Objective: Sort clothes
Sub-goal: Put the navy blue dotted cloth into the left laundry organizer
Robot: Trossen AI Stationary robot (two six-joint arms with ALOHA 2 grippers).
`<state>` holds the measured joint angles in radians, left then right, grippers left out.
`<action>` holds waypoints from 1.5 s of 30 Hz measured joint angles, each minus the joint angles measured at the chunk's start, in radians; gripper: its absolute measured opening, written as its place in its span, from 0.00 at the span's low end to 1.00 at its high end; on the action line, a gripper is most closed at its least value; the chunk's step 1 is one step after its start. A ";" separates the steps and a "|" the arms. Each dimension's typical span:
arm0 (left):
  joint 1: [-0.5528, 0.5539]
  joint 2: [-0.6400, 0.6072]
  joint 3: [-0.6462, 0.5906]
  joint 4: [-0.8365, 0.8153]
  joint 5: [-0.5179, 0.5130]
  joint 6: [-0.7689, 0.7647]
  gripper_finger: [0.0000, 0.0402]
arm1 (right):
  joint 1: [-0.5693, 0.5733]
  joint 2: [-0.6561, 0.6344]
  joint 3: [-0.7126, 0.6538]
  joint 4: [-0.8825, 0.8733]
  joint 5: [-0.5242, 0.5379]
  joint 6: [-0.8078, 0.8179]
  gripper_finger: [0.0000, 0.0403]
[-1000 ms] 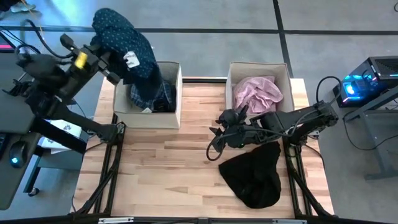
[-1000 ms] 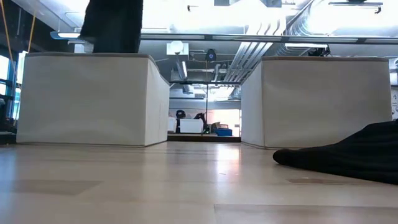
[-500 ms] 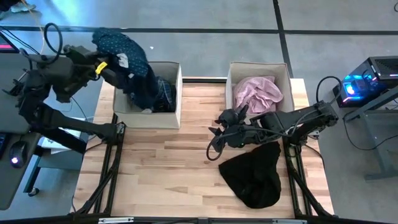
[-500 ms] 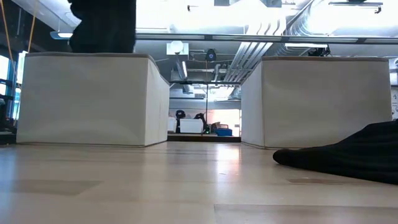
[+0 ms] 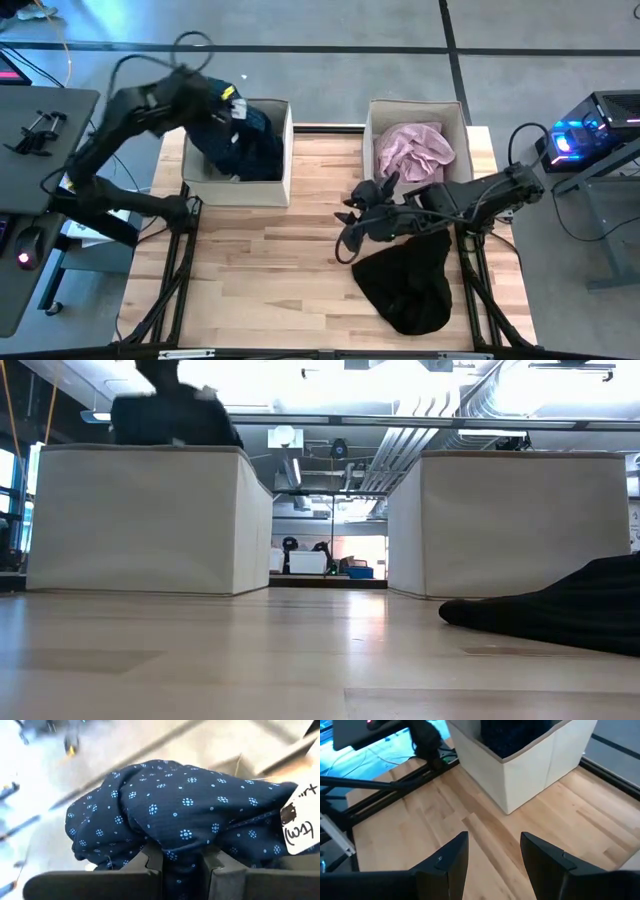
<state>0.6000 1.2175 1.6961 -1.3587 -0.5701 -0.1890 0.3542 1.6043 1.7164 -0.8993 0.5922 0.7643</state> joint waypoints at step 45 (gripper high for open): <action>0.194 0.087 -0.930 0.618 0.457 -0.178 0.17 | 0.229 0.000 0.000 -0.002 0.191 0.199 0.42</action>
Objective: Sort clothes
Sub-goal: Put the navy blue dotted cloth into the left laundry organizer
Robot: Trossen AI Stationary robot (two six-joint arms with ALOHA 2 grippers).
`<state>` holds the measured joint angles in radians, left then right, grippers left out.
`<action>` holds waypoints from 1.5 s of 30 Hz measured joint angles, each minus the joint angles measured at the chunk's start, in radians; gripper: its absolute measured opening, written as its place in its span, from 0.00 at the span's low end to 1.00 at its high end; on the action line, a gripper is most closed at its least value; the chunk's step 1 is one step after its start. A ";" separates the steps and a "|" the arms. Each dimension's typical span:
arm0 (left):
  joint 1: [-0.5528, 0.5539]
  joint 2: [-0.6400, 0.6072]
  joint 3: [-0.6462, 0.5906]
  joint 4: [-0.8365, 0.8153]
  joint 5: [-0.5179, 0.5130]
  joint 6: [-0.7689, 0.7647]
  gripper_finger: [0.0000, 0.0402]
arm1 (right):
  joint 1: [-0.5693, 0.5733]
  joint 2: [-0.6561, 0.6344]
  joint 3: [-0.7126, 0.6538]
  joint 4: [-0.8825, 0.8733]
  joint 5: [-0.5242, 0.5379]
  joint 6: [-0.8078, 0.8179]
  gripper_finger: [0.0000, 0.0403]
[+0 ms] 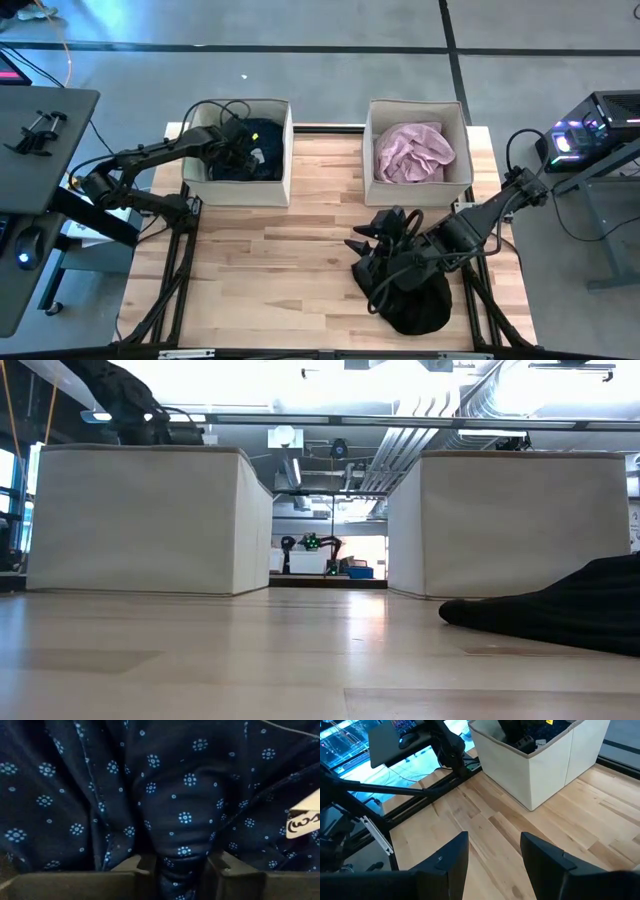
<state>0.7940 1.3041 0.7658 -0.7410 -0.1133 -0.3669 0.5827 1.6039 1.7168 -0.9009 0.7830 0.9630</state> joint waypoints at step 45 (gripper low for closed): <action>0.067 0.085 0.177 -0.070 -0.057 0.032 0.63 | -0.039 0.000 0.000 -0.020 -0.008 0.000 0.42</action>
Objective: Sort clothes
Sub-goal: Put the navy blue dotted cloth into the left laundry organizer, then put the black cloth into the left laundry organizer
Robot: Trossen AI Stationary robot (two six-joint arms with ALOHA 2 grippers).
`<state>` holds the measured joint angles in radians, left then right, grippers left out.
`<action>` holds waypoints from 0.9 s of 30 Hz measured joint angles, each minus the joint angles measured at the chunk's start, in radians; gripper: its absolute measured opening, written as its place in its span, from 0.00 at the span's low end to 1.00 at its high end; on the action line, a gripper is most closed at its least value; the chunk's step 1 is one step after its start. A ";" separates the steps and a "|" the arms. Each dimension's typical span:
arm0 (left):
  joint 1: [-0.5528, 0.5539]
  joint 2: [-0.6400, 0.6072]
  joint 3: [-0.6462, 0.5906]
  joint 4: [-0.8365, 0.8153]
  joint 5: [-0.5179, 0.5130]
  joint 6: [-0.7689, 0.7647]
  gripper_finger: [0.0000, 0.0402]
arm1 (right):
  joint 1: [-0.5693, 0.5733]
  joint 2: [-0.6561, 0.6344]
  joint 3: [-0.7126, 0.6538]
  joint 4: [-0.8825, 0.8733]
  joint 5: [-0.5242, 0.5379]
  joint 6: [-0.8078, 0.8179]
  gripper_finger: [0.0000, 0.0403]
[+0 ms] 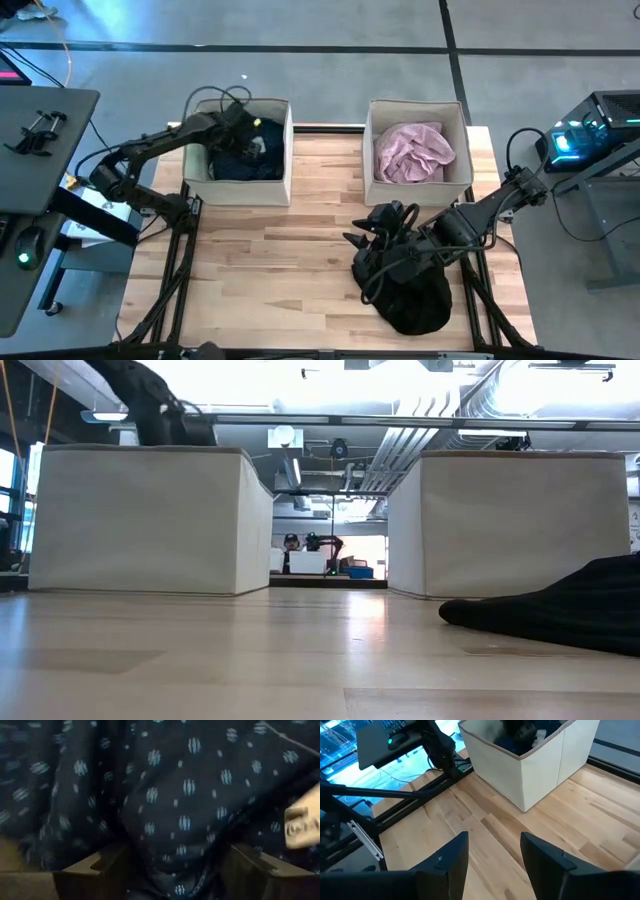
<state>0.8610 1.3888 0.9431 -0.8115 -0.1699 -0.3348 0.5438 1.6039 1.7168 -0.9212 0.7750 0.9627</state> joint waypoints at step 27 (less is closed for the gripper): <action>-0.231 -0.382 0.295 -0.263 0.107 -0.036 0.63 | 0.034 -0.050 0.000 -0.234 -0.437 0.111 0.42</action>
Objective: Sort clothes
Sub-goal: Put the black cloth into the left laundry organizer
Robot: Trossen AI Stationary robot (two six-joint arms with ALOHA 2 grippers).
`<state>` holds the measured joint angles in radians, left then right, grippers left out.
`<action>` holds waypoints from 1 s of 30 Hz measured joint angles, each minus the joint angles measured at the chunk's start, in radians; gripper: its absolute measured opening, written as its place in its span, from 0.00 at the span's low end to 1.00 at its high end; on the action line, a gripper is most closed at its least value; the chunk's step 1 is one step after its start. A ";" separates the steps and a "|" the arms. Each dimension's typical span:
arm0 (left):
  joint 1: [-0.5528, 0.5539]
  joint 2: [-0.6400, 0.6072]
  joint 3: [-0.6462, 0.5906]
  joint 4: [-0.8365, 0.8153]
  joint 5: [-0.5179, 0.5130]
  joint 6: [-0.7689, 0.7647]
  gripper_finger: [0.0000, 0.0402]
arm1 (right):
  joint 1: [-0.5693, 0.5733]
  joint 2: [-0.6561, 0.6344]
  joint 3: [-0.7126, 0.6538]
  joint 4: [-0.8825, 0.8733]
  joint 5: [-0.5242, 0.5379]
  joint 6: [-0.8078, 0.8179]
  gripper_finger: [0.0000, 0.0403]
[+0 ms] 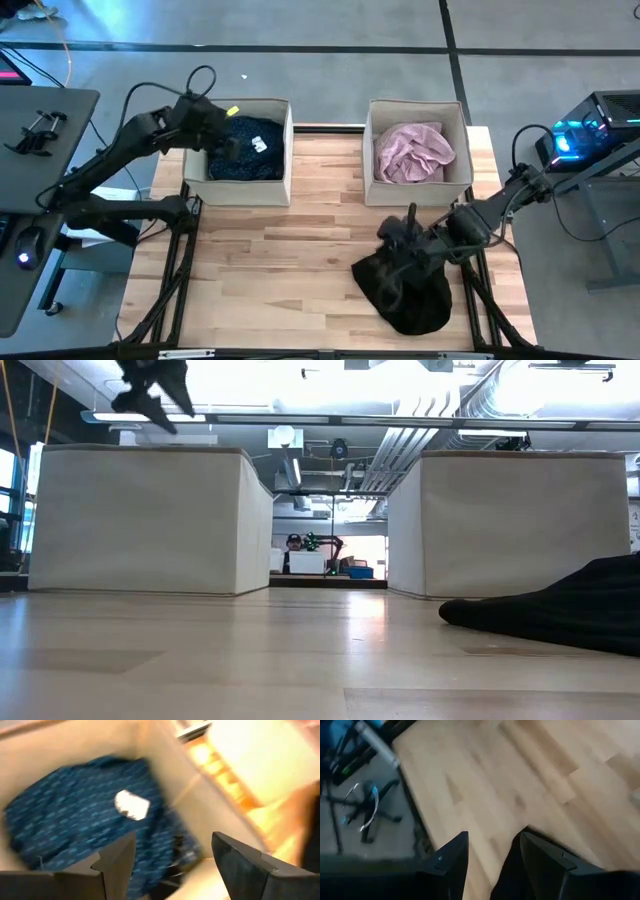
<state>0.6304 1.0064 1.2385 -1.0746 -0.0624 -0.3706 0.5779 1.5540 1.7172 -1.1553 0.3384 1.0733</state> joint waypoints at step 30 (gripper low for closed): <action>-0.640 0.089 0.001 0.611 -0.052 0.068 0.62 | 0.151 0.021 -0.402 -0.154 -0.487 0.659 0.80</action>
<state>-0.0094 1.0957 1.2392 -0.4639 -0.1146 -0.3027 0.7292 1.5748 1.3149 -1.3094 -0.1490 1.7320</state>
